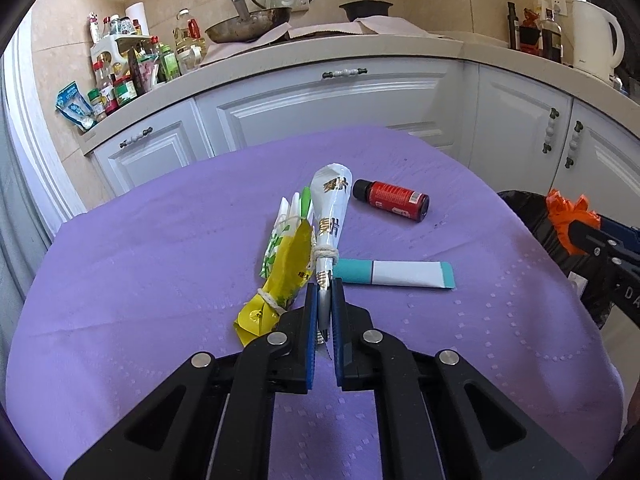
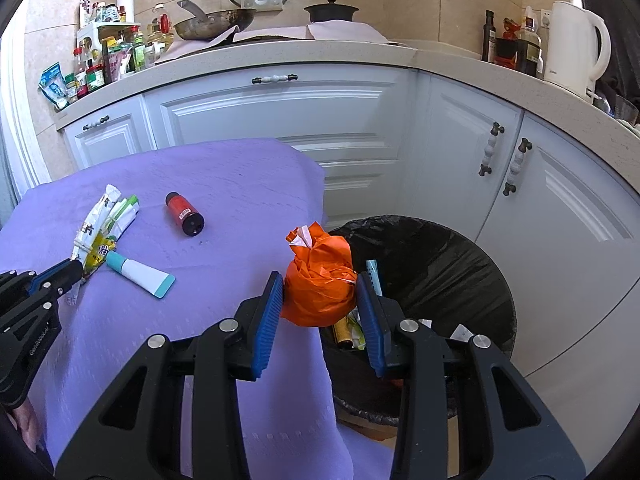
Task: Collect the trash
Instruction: 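Carry the white tube and orange bag over the bin and open both grippers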
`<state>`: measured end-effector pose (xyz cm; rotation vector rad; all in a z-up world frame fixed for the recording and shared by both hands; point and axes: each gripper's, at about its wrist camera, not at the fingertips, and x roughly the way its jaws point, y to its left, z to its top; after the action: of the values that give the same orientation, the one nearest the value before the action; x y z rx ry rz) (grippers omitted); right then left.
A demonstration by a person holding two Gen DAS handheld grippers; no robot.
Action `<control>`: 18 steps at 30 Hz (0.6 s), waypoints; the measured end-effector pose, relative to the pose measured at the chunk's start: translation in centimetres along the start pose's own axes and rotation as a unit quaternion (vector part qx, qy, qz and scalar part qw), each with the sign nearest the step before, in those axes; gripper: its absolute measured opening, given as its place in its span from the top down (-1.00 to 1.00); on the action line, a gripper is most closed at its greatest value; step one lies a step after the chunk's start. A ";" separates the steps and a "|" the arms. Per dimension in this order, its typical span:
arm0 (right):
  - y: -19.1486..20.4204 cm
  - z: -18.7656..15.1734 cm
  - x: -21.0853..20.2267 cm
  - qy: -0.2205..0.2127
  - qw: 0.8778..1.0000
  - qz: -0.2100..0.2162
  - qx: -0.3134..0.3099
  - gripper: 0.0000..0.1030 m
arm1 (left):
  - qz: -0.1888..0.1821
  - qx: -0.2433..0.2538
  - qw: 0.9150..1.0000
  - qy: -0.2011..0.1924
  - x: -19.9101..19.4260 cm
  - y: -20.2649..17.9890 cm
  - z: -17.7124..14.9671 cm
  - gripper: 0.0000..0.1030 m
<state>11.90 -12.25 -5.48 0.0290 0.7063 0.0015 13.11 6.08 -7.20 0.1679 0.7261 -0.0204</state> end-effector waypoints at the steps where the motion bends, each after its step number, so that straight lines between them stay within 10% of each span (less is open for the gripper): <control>1: -0.1 0.0 0.0 0.000 1.000 0.000 0.000 0.29 | 0.000 0.000 1.000 -0.001 -0.1 -0.1 0.0 0.85; 18: -2.0 -0.1 -1.7 -0.018 1.000 -0.015 0.014 0.29 | -0.012 -0.002 1.000 -0.026 -2.1 -1.4 0.4 0.86</control>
<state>10.52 -14.31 -4.47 0.0456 0.6708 -0.0381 11.64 4.55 -5.74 0.1539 0.6771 -0.0454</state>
